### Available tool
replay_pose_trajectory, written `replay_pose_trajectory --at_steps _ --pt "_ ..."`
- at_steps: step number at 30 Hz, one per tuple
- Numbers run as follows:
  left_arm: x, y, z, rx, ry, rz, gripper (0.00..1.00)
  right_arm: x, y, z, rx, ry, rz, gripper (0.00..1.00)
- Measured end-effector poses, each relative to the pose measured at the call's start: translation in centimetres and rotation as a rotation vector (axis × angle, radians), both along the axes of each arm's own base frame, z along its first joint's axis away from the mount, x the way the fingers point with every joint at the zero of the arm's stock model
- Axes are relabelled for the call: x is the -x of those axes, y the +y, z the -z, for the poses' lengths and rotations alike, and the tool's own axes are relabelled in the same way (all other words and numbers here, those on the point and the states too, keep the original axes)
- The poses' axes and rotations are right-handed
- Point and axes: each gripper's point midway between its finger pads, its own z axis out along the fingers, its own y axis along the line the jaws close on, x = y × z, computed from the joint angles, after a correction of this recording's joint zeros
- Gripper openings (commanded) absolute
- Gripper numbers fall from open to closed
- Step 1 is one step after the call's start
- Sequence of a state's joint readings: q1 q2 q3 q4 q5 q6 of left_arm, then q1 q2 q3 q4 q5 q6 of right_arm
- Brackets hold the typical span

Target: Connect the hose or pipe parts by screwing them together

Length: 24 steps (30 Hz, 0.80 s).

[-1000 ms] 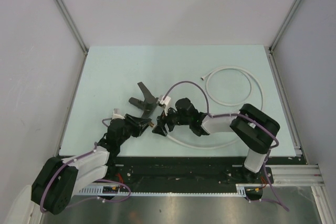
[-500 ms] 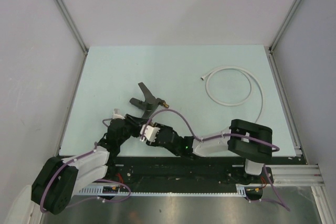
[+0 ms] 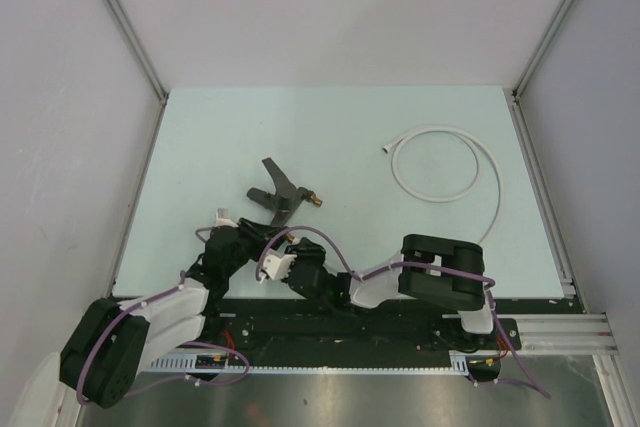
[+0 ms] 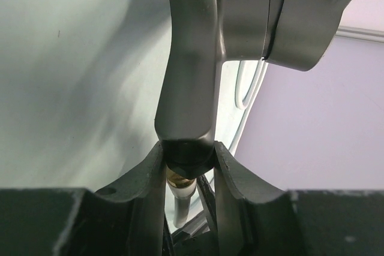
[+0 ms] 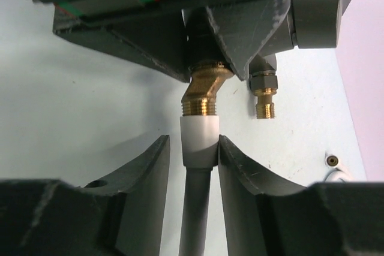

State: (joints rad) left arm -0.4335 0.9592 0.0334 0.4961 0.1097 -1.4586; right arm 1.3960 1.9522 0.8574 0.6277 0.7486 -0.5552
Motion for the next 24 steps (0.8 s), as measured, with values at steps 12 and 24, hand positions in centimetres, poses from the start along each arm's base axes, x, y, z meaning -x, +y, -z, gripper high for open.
replay_pose_trajectory --at_steps 12,24 --pt "-0.2 0.5 0.2 -0.004 0.010 -0.037 0.00 -1.0 0.9 -0.1 -0.081 0.073 -0.012 0.00" --pt "-1.3 1.9 -0.4 -0.032 -0.035 -0.122 0.00 -2.4 2.5 -0.4 -0.404 0.588 -0.194 0.00"
